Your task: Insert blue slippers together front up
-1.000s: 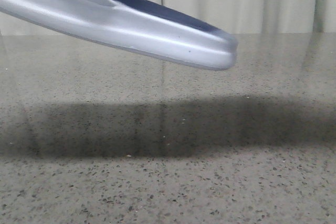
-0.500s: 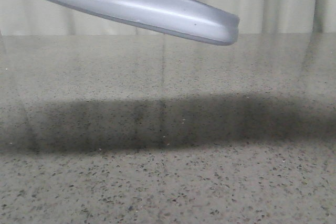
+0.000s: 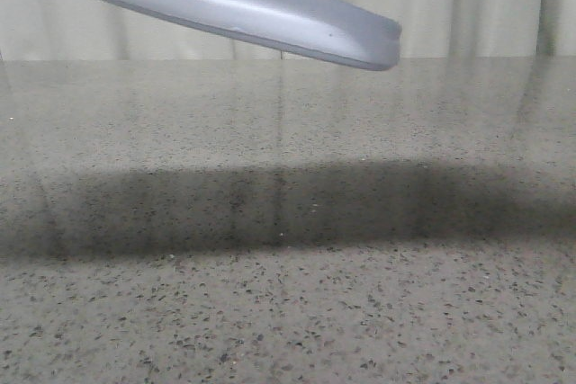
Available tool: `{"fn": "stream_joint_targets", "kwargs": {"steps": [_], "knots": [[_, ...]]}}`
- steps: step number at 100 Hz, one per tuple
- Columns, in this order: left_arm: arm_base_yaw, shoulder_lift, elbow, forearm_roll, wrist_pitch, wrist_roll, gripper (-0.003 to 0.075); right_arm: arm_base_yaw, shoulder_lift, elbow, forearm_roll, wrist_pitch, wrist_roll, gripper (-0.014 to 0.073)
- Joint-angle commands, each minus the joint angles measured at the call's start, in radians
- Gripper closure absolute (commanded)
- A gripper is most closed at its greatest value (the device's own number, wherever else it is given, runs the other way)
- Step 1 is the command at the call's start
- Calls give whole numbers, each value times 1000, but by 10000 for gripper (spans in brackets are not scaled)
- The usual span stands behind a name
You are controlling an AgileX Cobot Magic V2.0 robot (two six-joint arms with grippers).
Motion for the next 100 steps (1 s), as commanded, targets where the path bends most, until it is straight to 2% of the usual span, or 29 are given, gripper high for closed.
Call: {"fn": "stream_joint_targets", "kwargs": {"steps": [1,59,84,100], "knots": [[-8,3,-41,-70,125,-6,704,2,16,-27,96,58,-40,701],[-8,3,-41,-70,147,-6,704,2,207,-27,293,286,-274,701],[-8,14,-41,-70,151,-1,704,10,244,-27,324,339,-335,701],[-8,35,-41,-70,167,9,704,62,247,-28,341,332,-371,701]]}}
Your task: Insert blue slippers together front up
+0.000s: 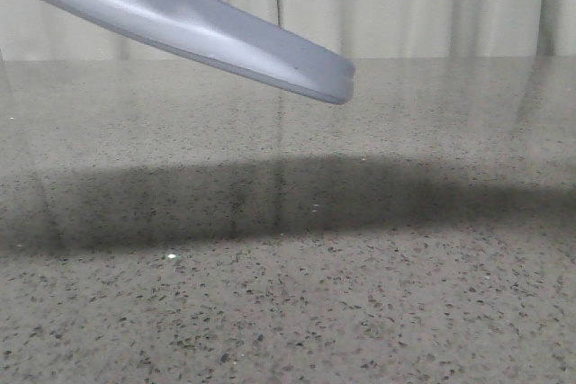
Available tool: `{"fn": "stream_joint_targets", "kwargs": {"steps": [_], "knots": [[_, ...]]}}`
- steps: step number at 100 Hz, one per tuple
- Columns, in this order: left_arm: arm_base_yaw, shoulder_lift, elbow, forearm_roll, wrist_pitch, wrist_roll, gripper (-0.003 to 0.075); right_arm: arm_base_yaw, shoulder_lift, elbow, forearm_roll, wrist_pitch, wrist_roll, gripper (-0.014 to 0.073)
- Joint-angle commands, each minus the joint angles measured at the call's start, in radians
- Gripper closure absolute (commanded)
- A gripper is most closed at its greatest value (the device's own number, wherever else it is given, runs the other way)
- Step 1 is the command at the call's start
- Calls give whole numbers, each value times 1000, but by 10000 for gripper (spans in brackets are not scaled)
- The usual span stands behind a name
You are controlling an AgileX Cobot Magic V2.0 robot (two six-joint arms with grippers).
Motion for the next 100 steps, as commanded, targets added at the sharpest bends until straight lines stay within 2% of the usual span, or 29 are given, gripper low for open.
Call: {"fn": "stream_joint_targets", "kwargs": {"steps": [1,29,62,76,93,100], "knots": [[-10,23,-39,-61,172,-8,704,48,-5,-29,94,174,-46,701],[-10,38,-39,-68,189,3,704,107,-5,-47,88,88,-63,701],[-10,38,-39,-69,185,51,704,107,-5,-47,6,-183,-80,688],[-10,38,-39,-68,179,51,704,107,-7,-52,-3,-220,-98,585],[-10,38,-39,-63,162,51,704,107,-9,-54,-7,-226,-105,361],[-10,38,-39,-61,155,51,704,107,-9,-54,-9,-226,-114,300]]}}
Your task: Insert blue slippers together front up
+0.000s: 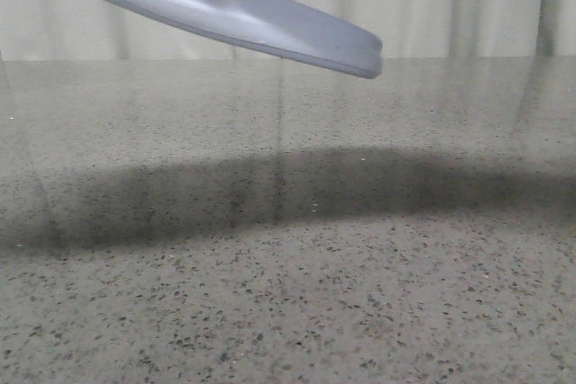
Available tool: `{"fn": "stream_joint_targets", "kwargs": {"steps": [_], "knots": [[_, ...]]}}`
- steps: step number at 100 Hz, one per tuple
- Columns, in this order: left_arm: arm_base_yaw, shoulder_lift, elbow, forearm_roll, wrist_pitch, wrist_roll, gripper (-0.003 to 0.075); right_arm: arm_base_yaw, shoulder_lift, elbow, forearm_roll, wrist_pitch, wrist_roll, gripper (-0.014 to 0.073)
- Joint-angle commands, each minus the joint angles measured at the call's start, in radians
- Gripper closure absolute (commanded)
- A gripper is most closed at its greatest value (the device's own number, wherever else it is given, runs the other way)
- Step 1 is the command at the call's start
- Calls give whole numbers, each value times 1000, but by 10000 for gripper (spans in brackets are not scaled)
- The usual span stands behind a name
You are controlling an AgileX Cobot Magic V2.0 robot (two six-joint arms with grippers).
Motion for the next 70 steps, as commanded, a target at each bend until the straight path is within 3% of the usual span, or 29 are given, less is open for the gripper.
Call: {"fn": "stream_joint_targets", "kwargs": {"steps": [1,19,70], "knots": [[-14,7,-39,-55,93,-10,704,6,-11,-34,33,39,-39,296],[-14,7,-39,-51,89,-8,704,-3,-46,-34,33,-14,-77,274],[-14,11,-39,-25,12,-8,704,-3,-476,-34,7,-456,-315,274]]}}
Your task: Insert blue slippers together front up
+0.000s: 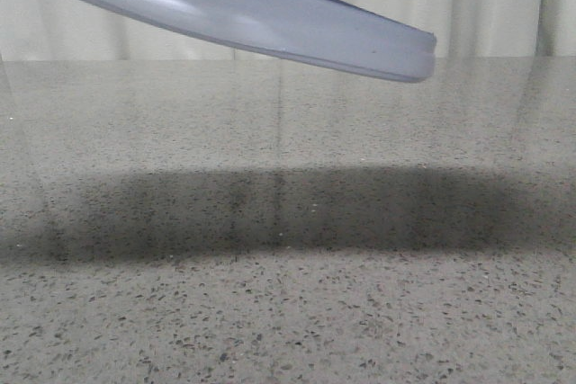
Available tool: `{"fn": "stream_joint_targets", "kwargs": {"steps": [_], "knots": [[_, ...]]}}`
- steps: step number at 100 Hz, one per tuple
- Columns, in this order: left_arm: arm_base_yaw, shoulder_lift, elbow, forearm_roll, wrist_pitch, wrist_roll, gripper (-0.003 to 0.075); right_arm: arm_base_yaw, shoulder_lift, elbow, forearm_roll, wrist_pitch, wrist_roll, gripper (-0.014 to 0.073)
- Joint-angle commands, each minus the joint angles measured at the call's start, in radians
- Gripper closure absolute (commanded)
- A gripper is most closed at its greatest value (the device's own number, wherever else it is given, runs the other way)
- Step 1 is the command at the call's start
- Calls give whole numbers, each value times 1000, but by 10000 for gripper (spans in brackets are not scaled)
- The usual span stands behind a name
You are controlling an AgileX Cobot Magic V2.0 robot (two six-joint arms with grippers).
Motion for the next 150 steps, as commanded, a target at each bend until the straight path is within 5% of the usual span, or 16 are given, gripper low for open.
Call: {"fn": "stream_joint_targets", "kwargs": {"steps": [1,61,99,150], "knots": [[-7,8,-39,-56,9,-8,704,-3,-65,-33,12,-82,-51,274],[-7,51,-39,-21,-45,27,704,-3,-146,-31,10,-16,-53,274],[-7,231,-39,-163,10,250,704,-3,-146,-31,10,14,-53,274],[-7,409,-39,-161,58,373,704,-3,-146,-30,10,35,-53,274]]}}
